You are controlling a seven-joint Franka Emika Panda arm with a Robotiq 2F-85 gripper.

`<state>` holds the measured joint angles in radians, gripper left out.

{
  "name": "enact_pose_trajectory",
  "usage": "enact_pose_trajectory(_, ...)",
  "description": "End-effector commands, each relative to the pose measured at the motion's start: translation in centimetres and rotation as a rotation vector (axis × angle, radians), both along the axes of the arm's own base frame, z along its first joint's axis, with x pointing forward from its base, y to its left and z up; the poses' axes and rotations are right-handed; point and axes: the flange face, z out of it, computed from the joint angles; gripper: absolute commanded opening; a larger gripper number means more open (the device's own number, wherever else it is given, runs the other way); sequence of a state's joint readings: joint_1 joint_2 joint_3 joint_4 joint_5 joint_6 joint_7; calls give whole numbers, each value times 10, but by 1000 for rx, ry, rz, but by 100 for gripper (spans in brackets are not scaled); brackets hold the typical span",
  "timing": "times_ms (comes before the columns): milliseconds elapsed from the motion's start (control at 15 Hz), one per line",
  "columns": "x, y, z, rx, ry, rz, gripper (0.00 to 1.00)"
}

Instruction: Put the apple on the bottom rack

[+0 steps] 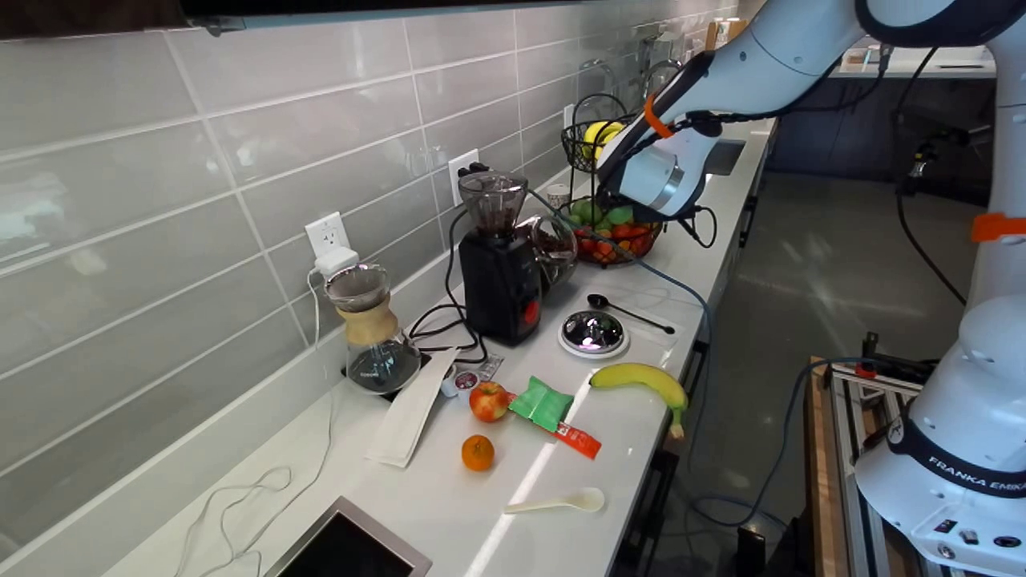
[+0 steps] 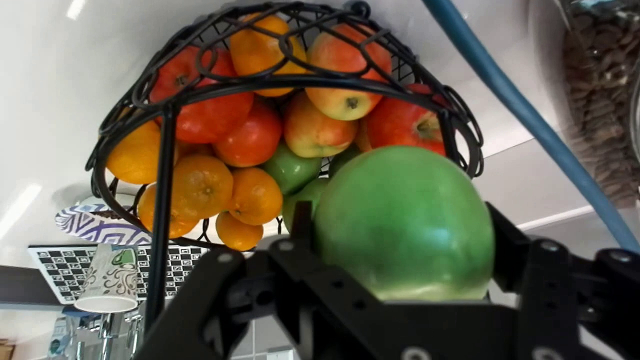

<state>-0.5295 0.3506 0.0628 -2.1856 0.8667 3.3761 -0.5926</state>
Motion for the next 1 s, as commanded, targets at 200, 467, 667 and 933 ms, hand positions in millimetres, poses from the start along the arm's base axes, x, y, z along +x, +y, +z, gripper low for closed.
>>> enact_pose_trajectory(200,17,-22,-25,-10,-27,-61,53)
enact_pose_trajectory(467,23,-34,-36,-7,-38,-86,53)
enact_pose_trajectory(667,25,-41,-45,-8,-38,-102,53)
enact_pose_trajectory(933,27,-42,-50,-13,-46,-117,100)
